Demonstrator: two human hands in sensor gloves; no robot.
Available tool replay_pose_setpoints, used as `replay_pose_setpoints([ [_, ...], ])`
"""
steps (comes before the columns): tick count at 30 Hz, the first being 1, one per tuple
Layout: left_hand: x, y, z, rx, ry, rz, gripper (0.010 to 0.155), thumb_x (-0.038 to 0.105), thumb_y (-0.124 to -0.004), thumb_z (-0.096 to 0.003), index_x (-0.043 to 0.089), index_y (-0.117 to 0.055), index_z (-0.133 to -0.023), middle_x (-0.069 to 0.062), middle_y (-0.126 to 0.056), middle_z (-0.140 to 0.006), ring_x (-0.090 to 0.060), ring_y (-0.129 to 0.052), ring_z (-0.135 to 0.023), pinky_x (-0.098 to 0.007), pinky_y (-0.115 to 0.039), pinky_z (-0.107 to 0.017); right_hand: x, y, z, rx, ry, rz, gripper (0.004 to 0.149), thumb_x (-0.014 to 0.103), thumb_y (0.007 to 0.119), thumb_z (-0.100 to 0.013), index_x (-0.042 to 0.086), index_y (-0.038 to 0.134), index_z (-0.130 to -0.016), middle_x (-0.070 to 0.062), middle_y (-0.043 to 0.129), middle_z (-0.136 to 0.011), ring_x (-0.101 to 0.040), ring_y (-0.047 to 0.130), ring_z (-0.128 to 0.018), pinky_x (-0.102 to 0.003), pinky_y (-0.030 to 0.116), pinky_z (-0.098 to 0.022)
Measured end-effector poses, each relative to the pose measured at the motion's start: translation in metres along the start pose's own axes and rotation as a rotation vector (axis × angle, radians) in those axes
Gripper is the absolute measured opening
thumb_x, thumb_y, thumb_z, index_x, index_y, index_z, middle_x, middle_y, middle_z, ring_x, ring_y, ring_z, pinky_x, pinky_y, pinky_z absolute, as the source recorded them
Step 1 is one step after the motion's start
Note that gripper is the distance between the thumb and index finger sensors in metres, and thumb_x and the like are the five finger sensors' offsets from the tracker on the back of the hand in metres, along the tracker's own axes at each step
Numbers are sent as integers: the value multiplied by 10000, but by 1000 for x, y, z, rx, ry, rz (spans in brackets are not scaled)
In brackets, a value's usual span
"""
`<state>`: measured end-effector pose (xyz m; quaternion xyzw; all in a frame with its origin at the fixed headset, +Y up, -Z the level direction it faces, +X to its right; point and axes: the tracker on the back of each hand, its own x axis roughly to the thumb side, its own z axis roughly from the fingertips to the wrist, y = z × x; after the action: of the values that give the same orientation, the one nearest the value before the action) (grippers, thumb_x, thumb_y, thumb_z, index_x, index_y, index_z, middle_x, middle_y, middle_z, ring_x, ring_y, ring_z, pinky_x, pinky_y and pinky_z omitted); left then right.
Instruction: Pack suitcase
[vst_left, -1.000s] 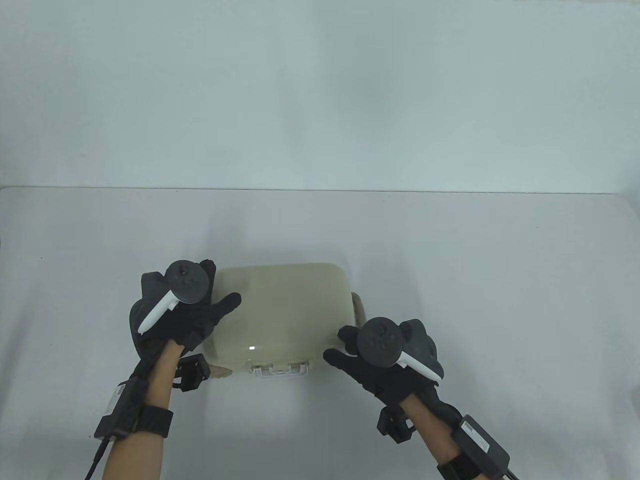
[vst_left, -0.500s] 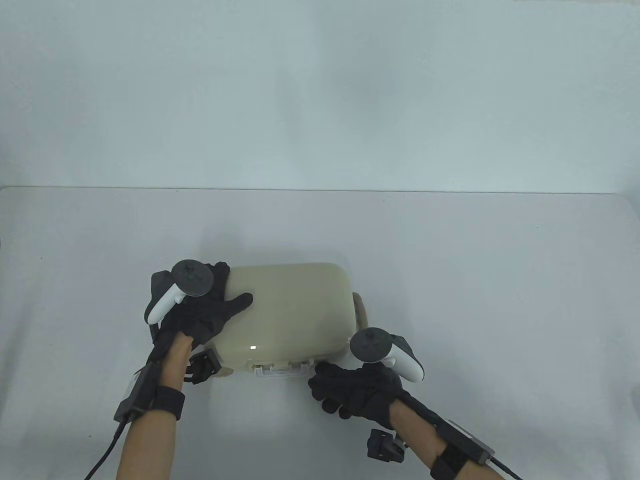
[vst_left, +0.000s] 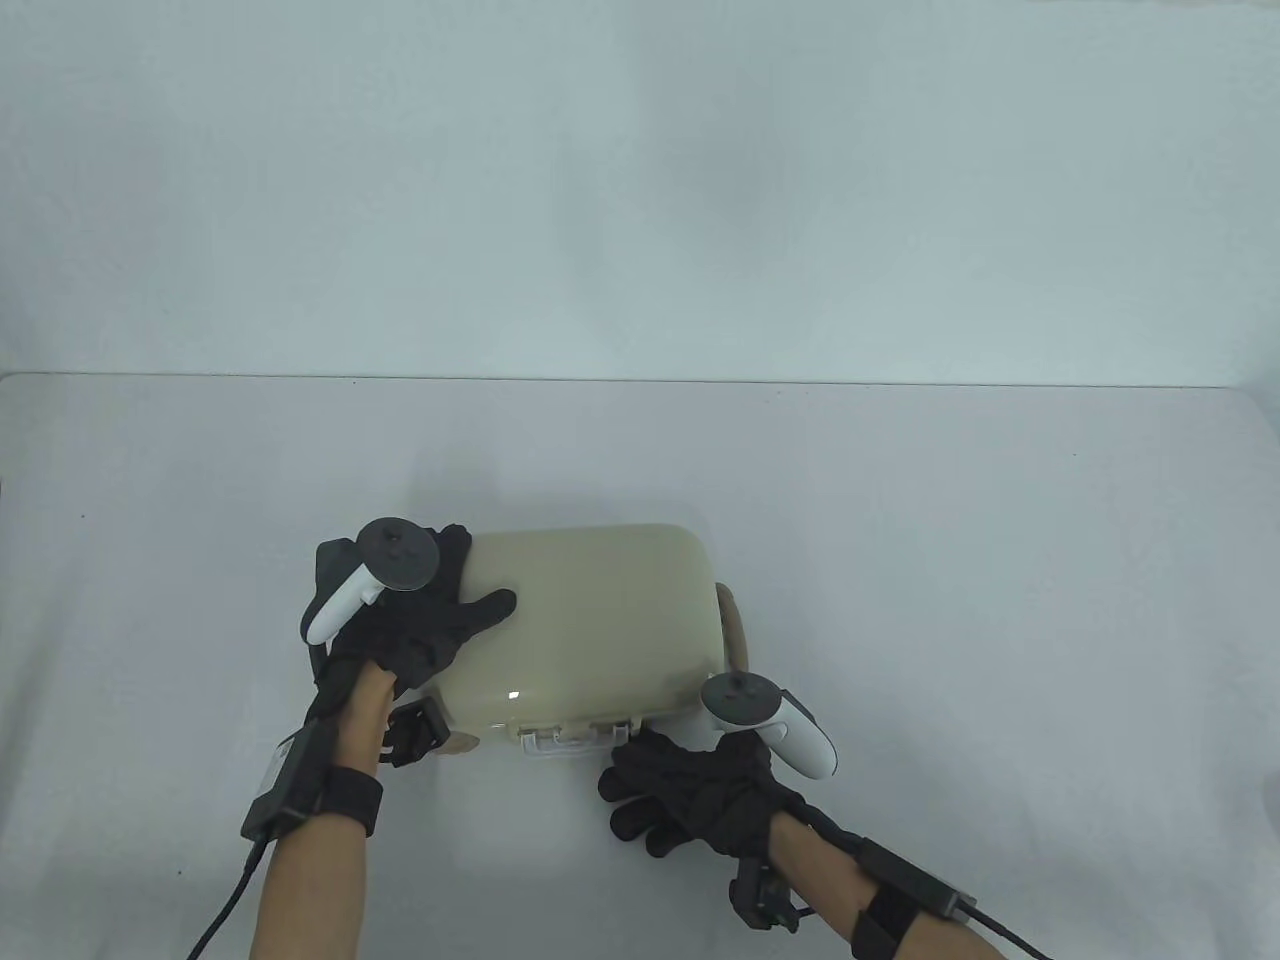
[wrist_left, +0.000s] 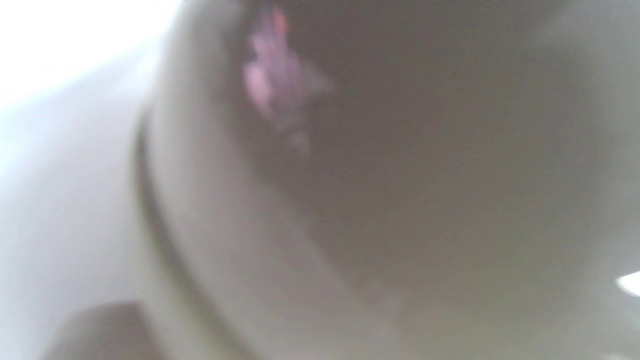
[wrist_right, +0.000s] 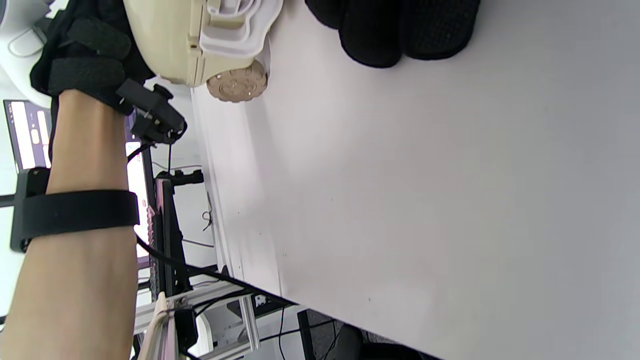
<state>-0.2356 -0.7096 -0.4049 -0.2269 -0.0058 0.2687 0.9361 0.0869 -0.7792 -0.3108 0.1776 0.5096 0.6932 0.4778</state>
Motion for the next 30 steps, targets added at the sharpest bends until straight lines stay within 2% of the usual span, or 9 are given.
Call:
replay_pose_setpoints([
  [2, 0, 0, 0, -4, 12, -6, 982, 758, -594, -403, 324, -33, -1083, -87, 10, -1173, -389, -163, -1133, -544, -367, -821, 3, -6, 4, -32, -7, 23, 860, 665, 429, -562, 50, 209, -1121, -108, 565, -1124, -354, 730, -990, -491, 693, -709],
  [6, 1, 1, 0, -12, 21, -3, 986, 760, -593, -401, 327, -23, -1079, -89, 17, -1170, -391, -165, -1134, -544, -369, -821, 18, -8, 13, -51, -84, 62, 788, 667, 446, -556, 72, 495, -1072, -73, 774, -1001, -318, 876, -869, -464, 775, -634],
  [8, 1, 1, 0, -13, 20, -6, 988, 761, -588, -401, 324, -18, -1079, -92, 21, -1169, -394, -167, -1134, -544, -369, -821, 27, -6, 16, -26, -153, 58, 726, 654, 448, -563, 178, 410, -1110, -52, 735, -1046, -324, 835, -915, -474, 747, -666],
  [13, 0, 0, 0, -30, 14, 22, 969, 748, -574, -416, 327, 3, -1071, -90, 51, -1158, -401, -137, -1127, -543, -346, -823, 40, 2, 20, -84, -145, 235, 736, 633, 470, -567, 156, 378, -1120, -82, 662, -1103, -363, 769, -967, -508, 712, -682],
  [15, -1, 0, -1, -37, 12, 40, 967, 742, -577, -418, 329, 8, -1068, -85, 60, -1153, -401, -132, -1125, -540, -343, -824, 52, 9, 25, -133, -153, 352, 725, 617, 495, -567, 128, 463, -1101, -102, 682, -1085, -371, 783, -947, -504, 721, -667],
  [18, -2, 0, -1, -38, 9, 50, 970, 744, -585, -416, 334, 9, -1064, -79, 64, -1152, -398, -137, -1127, -537, -347, -825, 78, 25, 41, -252, -219, 594, 643, 585, 538, -567, 170, 581, -1056, -86, 748, -1038, -352, 828, -906, -481, 749, -644],
  [22, -5, -1, -2, -27, 0, 89, 989, 750, -605, -409, 328, 6, -1062, -71, 60, -1156, -397, -157, -1129, -532, -363, -825, 104, 57, 49, -600, -240, 1139, 650, 563, 616, -535, 198, 539, -1067, -63, 701, -1070, -338, 782, -953, -478, 729, -674],
  [26, -5, -1, -1, -22, -4, 100, 993, 746, -609, -410, 324, 5, -1065, -79, 54, -1157, -402, -160, -1127, -530, -366, -825, 94, 82, 15, -751, -169, 1734, 831, 575, 666, -489, 188, 292, -1121, -100, 381, -1198, -433, 502, -1094, -619, 530, -752],
  [30, -6, -1, -2, -27, -12, 115, 990, 738, -614, -414, 321, 5, -1065, -88, 59, -1153, -405, -150, -1122, -530, -358, -824, 74, 93, -23, -829, -112, 2073, 1016, 611, 684, -454, 109, 80, -1099, -179, 195, -1204, -544, 411, -1084, -674, 506, -729],
])
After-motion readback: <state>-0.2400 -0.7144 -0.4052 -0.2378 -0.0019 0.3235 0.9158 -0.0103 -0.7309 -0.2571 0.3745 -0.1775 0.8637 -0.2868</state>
